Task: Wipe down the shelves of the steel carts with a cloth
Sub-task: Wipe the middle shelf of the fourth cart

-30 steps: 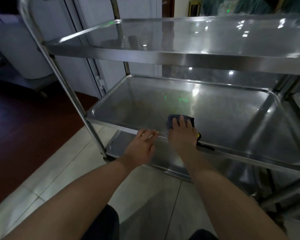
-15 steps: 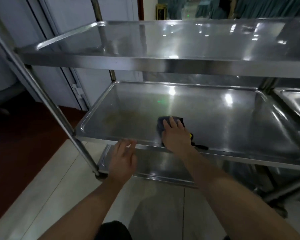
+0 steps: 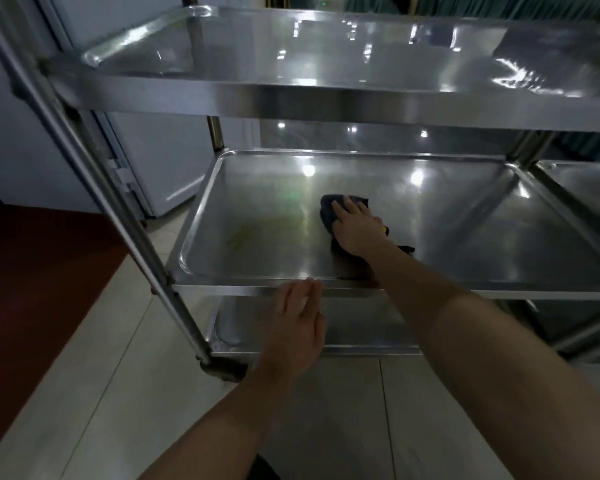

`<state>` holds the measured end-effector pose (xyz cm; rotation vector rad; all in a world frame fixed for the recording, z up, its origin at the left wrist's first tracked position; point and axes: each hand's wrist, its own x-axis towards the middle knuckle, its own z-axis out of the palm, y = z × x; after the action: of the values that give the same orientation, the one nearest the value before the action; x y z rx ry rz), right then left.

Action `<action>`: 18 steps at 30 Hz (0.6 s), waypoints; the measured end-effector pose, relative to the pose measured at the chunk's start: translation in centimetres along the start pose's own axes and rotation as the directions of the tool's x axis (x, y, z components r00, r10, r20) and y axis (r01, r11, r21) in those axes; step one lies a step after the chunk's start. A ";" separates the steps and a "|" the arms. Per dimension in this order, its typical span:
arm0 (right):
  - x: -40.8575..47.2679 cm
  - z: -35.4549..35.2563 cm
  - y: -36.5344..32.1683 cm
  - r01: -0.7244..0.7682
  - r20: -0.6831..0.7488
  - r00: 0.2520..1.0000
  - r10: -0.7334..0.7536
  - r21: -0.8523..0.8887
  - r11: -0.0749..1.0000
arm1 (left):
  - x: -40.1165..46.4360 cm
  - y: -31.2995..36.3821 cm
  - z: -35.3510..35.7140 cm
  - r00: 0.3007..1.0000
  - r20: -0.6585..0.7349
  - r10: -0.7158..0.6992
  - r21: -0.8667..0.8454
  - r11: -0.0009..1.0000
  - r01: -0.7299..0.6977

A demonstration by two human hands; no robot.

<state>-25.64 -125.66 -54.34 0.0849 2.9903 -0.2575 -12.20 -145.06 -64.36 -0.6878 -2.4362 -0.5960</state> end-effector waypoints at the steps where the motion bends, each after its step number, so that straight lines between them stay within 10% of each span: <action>1: -0.6 0.3 0.0 0.004 -0.011 1.000 -0.004 -0.001 1.000 | 0.0 -0.1 -0.2 1.000 0.025 -0.001 0.002 1.000 0.001; 18: -8.0 3.8 -1.3 -0.076 -0.186 0.981 0.049 -0.143 0.987 | 0.4 -1.3 -0.7 0.993 0.035 0.112 -0.032 0.993 -0.111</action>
<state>-17.37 -127.90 -56.65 0.1962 3.1697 -0.0185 -12.97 -146.36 -63.92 -0.8483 -2.4084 -0.5810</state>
